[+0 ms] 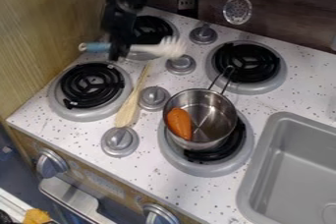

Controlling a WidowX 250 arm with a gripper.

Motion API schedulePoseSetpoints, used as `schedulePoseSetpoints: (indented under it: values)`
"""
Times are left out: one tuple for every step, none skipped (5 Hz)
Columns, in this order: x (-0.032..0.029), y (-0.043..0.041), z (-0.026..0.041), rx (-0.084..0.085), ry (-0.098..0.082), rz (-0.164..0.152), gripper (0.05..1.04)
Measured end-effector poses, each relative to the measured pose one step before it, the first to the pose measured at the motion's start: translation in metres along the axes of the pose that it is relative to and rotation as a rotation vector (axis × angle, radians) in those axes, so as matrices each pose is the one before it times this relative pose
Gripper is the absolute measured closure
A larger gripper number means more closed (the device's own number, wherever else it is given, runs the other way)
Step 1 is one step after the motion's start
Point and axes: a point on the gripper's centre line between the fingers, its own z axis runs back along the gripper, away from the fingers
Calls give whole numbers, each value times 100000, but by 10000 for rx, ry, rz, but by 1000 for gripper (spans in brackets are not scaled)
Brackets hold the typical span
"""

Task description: Put the spaghetti laddle on the upper left side burner

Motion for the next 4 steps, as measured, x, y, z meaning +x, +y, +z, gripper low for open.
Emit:
schedulePoseSetpoints:
  values:
    - [-167,642,598,-999,-163,477,807]
    - [1674,-1367,-1429,-116,578,155,807]
    - [-81,-775,-830,-829,591,490,807]
    - [-172,-359,-392,-283,140,106,807]
